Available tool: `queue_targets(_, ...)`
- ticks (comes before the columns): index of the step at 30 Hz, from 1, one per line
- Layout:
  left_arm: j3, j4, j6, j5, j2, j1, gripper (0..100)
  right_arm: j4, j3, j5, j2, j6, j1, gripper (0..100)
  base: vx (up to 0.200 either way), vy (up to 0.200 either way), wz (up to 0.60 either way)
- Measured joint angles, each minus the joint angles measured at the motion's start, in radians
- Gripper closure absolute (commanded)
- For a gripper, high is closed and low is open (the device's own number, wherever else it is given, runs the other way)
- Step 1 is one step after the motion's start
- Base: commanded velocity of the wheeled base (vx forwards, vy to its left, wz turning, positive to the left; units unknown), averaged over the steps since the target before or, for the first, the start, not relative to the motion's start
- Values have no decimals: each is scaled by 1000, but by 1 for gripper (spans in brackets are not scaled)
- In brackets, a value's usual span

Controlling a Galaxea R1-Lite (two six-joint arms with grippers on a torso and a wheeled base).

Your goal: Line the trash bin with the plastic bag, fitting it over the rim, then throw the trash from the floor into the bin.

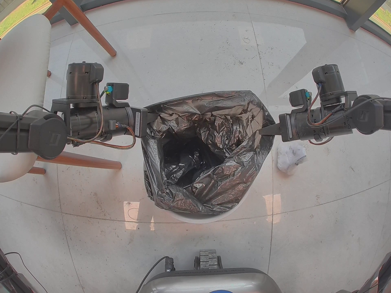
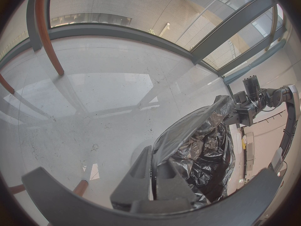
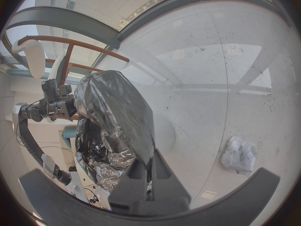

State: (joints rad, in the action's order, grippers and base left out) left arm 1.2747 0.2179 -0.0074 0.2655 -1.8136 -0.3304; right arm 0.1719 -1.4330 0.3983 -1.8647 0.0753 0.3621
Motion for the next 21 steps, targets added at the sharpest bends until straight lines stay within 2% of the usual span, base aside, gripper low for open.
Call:
queue_targets(12, -17, -1, 7, 2, -25, 32, 100, 6, -11, 4, -47, 0, -5, 100, 0, 0, 0)
queue_targets(21, -63, 0, 7, 5, -19, 31, 100, 5, 51, 16, -37, -6, -3, 100, 0, 0, 0)
